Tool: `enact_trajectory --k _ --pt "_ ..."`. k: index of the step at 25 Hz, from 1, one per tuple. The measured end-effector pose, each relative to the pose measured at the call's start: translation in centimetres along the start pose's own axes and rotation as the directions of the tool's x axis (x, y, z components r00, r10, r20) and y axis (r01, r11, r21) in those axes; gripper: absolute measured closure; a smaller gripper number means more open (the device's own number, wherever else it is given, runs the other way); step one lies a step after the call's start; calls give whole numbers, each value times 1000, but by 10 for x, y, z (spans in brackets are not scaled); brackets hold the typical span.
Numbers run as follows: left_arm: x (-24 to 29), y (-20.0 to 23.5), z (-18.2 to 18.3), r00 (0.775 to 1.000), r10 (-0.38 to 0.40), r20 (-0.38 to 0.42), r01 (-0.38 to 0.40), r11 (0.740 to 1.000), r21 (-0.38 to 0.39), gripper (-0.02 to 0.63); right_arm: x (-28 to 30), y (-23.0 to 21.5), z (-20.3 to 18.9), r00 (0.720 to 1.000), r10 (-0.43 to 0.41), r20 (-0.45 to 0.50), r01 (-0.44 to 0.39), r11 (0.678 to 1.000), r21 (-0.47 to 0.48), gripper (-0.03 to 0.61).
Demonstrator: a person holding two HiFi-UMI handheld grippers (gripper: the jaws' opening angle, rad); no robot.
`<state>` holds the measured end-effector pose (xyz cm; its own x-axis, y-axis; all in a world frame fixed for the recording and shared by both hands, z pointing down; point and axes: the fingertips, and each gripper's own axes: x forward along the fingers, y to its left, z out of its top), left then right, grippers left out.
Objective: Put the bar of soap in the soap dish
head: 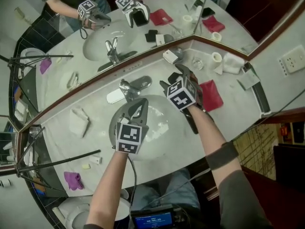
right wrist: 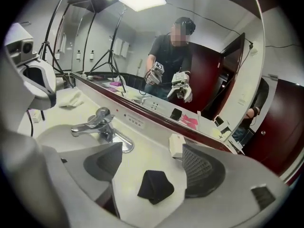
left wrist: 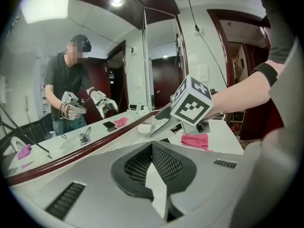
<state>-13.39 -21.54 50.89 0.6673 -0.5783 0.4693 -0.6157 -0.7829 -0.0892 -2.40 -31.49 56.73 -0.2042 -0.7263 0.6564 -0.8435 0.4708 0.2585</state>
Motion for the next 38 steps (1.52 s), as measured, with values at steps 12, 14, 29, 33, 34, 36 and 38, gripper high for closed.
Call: enact_trajectory --k 12,14,29,33,34,36,38 --pt "36 11 5 1000 6 6 -6 1000 3 614 65 -42 2 991 -123 -56 123 992 -18 155" --pt "38 12 3 1000 6 0 -6 1000 -1 614 71 -46 1 990 -131 -61 130 991 -13 155" --pt "52 20 -6 1000 3 -17 -3 1000 0 614 102 -64 -9 982 -161 -101 164 986 25 187" --pt "52 21 -7 1000 -2 -19 2 1000 4 614 109 -62 -22 981 -142 -136 149 988 42 199" --pt "52 22 -8 1000 -3 -19 3 1000 4 614 109 -63 -24 980 -147 -137 153 987 40 206" --pt "52 23 -9 1000 -3 -20 3 1000 3 614 107 -68 -22 977 -168 -128 173 984 34 307" --pt "51 23 -11 1000 -3 -23 3 1000 2 614 105 -71 -20 975 -181 -126 186 982 25 370"
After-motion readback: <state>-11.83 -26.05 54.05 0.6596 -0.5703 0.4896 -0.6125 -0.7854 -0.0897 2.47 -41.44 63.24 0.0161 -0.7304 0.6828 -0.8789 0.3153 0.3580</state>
